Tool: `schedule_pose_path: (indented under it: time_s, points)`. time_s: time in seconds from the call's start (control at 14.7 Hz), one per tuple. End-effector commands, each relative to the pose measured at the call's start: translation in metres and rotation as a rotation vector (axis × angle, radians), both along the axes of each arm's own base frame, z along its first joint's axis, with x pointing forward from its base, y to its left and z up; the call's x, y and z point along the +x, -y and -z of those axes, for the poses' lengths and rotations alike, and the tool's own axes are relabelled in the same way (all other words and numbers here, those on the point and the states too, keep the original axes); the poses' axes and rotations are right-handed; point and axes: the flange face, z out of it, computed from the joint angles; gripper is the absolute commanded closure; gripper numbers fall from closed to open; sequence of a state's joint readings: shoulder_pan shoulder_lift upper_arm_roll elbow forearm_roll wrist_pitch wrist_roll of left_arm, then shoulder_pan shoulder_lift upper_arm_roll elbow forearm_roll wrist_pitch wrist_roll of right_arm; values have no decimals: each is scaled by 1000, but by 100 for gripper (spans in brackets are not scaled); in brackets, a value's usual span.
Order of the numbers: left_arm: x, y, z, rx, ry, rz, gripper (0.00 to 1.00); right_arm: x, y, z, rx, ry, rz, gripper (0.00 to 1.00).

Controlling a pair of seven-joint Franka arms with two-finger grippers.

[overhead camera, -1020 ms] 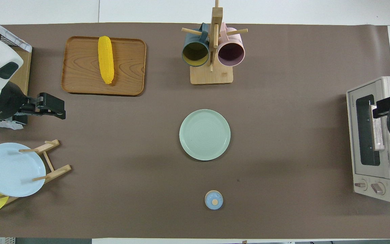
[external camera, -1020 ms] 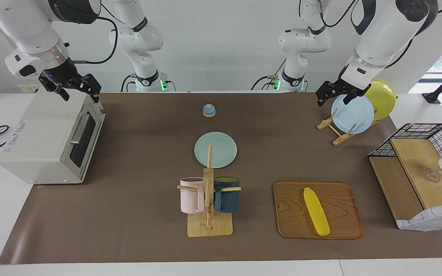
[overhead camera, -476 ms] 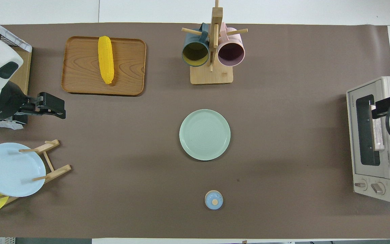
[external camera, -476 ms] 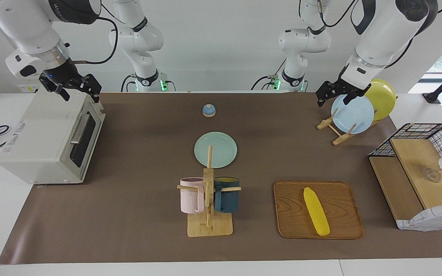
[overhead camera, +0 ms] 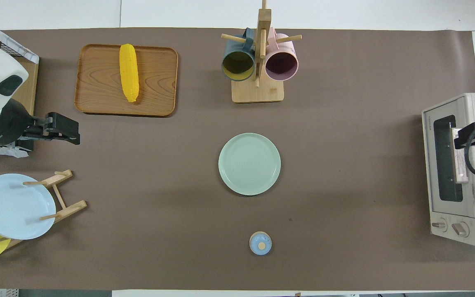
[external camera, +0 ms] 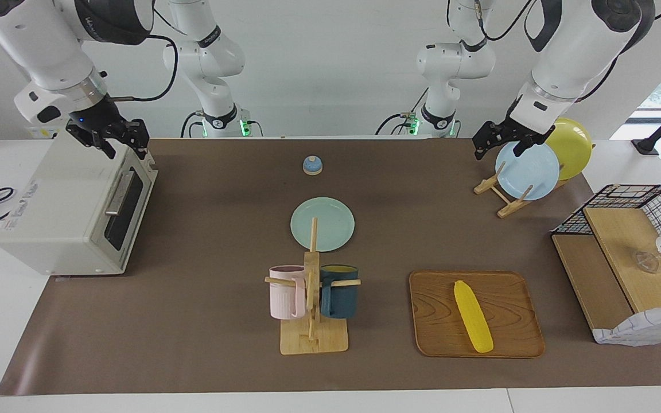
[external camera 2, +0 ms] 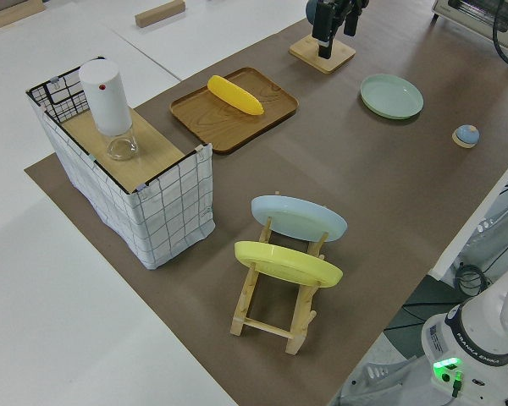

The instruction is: Put corn in oven

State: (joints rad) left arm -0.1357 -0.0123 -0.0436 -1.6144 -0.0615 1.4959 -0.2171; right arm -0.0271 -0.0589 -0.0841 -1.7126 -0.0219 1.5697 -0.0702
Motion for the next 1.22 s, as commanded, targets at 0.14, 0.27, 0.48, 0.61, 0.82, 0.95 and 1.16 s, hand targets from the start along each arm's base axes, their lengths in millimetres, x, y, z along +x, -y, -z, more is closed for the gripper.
schedule_pose_path:
  time_s: [0.14, 0.27, 0.48, 0.61, 0.82, 0.95, 1.16]
  points:
    - [3, -3, -3, 12, 29, 0, 0, -22, -22, 56, -84, 71, -82, 100]
    - [8, -2, -4, 0, 61, -7, 0, -14, -21, 72, -121, 86, -83, 100]
    - [19, -2, 4, -13, 77, -14, 0, -8, -18, 93, -122, 72, -81, 100]
    - [33, 0, 18, -30, 77, -21, 0, -6, -11, 109, -127, 45, -73, 100]
    - [60, 3, 49, -36, 64, -25, 0, -2, -8, 116, -158, 46, -88, 100]
    - [81, 6, 72, -34, 39, -26, 0, -3, -6, 116, -177, 31, -99, 100]
    - [120, 10, 99, -37, 34, -27, 0, -7, 5, 114, -212, -14, -94, 100]
